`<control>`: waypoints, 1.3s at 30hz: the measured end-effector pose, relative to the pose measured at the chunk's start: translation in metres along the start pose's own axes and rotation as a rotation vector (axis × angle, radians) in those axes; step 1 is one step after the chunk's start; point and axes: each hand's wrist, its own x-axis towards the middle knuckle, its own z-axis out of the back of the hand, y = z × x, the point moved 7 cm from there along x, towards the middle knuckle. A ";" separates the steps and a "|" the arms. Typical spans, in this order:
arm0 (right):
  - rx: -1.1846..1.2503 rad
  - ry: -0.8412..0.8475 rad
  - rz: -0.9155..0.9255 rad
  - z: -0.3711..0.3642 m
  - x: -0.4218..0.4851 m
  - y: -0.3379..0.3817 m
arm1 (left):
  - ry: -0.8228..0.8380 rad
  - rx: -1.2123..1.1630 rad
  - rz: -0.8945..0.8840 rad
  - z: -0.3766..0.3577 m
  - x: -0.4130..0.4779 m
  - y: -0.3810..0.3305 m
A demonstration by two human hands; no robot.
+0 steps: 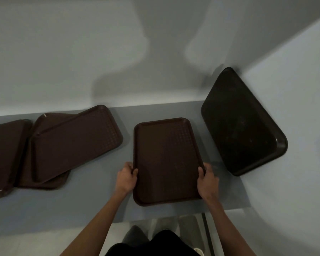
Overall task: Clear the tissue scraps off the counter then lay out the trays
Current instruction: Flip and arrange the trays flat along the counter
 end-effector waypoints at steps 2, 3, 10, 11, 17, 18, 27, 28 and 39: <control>-0.015 0.000 0.016 -0.006 0.008 0.000 | -0.024 0.014 -0.012 0.001 0.005 -0.004; -0.025 -0.003 0.028 -0.010 0.013 -0.001 | -0.030 0.021 -0.017 0.001 0.006 -0.006; -0.214 0.042 0.099 -0.029 0.033 -0.005 | 0.023 0.103 -0.021 -0.008 0.009 -0.005; -0.217 0.044 0.098 -0.031 0.033 -0.006 | 0.026 0.112 -0.014 -0.009 0.009 -0.005; -0.218 0.033 0.079 -0.031 0.034 -0.004 | 0.018 0.113 0.001 -0.014 0.008 -0.007; -0.222 0.031 0.081 -0.030 0.033 -0.003 | 0.018 0.106 0.005 -0.015 0.008 -0.007; -0.400 0.017 0.140 0.008 0.026 0.020 | 0.012 0.302 0.017 -0.010 0.010 -0.025; -0.438 -0.041 0.187 0.024 0.023 0.030 | -0.023 0.334 -0.017 -0.008 0.009 -0.036; -0.496 -0.643 0.350 0.208 0.006 0.120 | 0.223 0.005 -0.514 -0.055 -0.022 -0.281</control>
